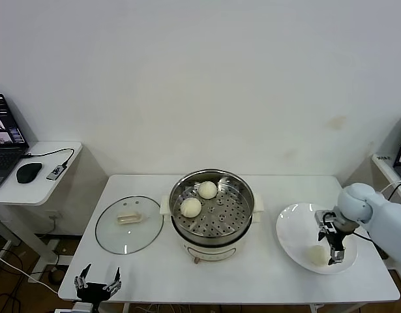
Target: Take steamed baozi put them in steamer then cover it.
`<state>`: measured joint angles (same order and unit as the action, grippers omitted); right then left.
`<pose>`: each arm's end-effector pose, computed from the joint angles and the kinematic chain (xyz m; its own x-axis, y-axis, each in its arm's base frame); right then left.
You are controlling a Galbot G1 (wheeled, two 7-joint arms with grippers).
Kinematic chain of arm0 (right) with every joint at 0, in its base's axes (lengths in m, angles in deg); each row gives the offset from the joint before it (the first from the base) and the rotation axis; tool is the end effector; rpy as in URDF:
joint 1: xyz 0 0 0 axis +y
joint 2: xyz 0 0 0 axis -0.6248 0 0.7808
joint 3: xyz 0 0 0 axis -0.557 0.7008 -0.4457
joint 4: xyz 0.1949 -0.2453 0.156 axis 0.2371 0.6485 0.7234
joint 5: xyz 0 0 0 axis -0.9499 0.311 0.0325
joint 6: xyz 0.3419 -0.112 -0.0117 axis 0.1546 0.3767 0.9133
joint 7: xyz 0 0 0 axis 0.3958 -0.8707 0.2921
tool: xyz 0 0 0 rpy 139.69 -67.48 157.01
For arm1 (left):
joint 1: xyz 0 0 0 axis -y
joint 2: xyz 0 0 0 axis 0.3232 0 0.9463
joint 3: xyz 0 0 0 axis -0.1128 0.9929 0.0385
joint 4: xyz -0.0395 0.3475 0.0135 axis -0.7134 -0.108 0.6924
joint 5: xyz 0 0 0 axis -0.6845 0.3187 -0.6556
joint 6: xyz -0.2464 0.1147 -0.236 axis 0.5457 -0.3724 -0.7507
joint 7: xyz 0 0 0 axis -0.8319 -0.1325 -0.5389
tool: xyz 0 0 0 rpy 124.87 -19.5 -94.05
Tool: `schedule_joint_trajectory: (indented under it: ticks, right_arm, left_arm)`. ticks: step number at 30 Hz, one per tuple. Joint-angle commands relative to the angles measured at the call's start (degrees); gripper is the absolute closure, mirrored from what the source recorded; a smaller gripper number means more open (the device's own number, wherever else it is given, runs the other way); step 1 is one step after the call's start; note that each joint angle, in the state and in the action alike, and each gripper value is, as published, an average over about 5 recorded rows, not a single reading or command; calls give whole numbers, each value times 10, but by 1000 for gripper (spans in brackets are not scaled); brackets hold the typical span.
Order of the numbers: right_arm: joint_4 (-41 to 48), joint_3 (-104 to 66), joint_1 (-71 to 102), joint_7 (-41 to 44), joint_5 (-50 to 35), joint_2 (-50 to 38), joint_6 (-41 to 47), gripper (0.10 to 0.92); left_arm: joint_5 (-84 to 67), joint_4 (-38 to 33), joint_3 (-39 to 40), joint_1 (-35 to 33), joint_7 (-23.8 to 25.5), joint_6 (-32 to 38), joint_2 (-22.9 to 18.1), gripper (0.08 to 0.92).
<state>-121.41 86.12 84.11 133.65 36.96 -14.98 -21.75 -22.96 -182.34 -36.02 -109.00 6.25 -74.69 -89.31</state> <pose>0.4576 -0.2057 -0.2248 0.0281 0.0546 0.9981 -0.9992 0.0294 0.0265 0.1360 0.0883 -0.3514 -0.8914 -0.1407 0.4308 -0.0012 0.9513 0.3082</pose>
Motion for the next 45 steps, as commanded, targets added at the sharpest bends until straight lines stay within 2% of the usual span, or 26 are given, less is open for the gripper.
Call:
schedule_joint_trajectory:
  ticks: [1, 18, 21, 26, 29, 39, 45]
  right_arm:
    - [14, -6, 14, -4, 10, 15, -3, 203]
    - [26, -7, 15, -12, 11, 29, -3, 207]
    - [30, -8, 14, -13, 9, 29, -3, 240]
    - [33, -11, 15, -11, 7, 28, -3, 368]
    - [36, -15, 17, -9, 5, 30, -3, 413]
    - [16, -37, -23, 2, -30, 7, 1, 431]
    - [-15, 27, -175, 21, -97, -2, 4, 431]
  left_arm:
    - [1, 1, 1, -1, 0, 0, 0, 177]
    - [4, 7, 6, 1, 2, 2, -2, 177]
    - [4, 8, 6, 1, 2, 2, -2, 177]
    - [4, 8, 6, 1, 1, 2, -2, 177]
    - [4, 9, 7, 2, 1, 2, -2, 177]
    - [4, 12, 11, 8, -1, 3, -2, 177]
    - [1, 14, 14, 23, -3, 2, -1, 177]
